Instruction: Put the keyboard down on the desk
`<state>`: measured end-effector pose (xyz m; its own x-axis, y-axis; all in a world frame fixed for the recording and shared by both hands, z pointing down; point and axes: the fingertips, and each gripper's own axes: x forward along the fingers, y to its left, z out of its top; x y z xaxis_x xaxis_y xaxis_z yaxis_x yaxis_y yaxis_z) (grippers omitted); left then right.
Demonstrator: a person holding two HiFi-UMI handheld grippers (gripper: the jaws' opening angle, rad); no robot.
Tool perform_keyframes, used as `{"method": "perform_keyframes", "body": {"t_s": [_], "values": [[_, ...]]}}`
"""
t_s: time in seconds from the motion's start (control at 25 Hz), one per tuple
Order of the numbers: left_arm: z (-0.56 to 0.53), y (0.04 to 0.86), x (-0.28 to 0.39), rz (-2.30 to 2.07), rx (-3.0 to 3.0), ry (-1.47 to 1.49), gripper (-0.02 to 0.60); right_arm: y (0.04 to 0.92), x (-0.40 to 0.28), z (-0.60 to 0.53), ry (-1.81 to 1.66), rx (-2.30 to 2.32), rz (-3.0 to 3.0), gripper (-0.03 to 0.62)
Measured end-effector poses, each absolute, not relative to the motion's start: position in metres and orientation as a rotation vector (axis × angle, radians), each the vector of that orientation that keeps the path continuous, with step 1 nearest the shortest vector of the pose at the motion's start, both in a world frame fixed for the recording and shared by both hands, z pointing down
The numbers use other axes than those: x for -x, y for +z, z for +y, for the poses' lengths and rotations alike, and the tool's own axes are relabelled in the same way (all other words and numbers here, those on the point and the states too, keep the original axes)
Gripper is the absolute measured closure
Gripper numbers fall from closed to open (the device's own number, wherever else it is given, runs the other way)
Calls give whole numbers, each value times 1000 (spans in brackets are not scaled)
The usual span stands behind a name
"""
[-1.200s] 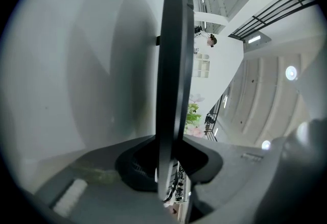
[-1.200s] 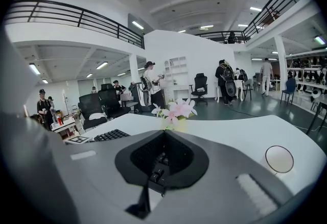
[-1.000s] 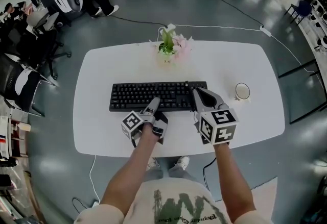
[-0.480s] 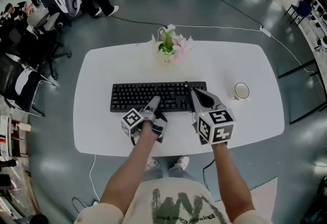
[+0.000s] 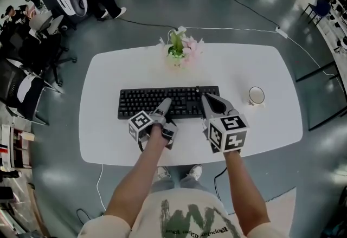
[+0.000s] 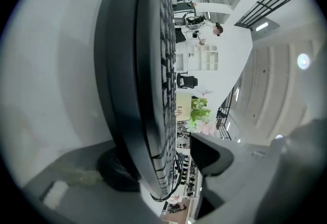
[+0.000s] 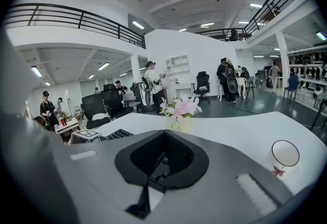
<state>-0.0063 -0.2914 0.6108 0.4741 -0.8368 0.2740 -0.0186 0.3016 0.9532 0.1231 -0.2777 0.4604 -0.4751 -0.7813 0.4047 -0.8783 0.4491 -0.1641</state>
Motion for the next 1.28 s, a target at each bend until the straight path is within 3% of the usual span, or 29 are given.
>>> {"method": "perform_keyframes", "body": {"t_s": [0.48, 0.92, 1.28], "values": [[-293, 612, 6, -959, -1000, -600, 261, 464, -131, -272, 538, -1457, -2421, 595], [-290, 613, 1, -957, -920, -521, 173, 467, -129, -269, 543, -1451, -2420, 595], [-280, 612, 1, -934, -901, -503, 164, 469, -125, -268, 552, -1446, -2422, 595]]}}
